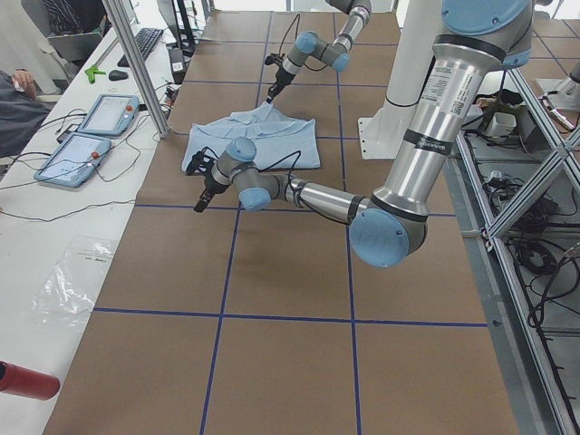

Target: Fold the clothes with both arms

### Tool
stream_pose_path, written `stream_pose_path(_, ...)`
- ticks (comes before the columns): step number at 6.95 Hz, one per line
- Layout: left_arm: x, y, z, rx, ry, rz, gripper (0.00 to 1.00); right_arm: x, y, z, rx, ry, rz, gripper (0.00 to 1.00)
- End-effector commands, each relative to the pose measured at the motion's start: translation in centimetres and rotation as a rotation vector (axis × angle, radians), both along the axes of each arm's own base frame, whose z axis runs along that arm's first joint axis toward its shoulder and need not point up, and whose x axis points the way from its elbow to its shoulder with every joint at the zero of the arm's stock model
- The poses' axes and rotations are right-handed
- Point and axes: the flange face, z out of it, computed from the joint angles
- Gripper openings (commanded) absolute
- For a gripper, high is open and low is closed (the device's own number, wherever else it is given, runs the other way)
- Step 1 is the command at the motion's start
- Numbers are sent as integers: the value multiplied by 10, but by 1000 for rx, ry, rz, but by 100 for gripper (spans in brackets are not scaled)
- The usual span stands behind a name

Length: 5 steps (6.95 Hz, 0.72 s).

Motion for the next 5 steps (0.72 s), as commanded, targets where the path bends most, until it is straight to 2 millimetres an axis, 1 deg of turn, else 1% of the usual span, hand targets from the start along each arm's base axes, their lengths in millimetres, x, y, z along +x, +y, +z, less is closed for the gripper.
stream_pose_path(1, 4, 3, -1, -1, 5, 14, 100, -6, 6, -36, 60, 1, -82, 100)
stream_pose_path(2, 5, 4, -3, -1, 12, 24, 100, -16, 3, -78, 72, 48, -121, 100)
stream_pose_path(3, 4, 4, -3, -1, 12, 23, 100, -37, 20, -106, 65, 80, -167, 100)
stream_pose_path(4, 4, 4, -3, -1, 12, 23, 100, -56, 44, -110, 157, 160, -266, 100)
stream_pose_path(5, 5, 4, -3, -2, 13, 23, 100, -76, 69, -105, 172, 244, -321, 100)
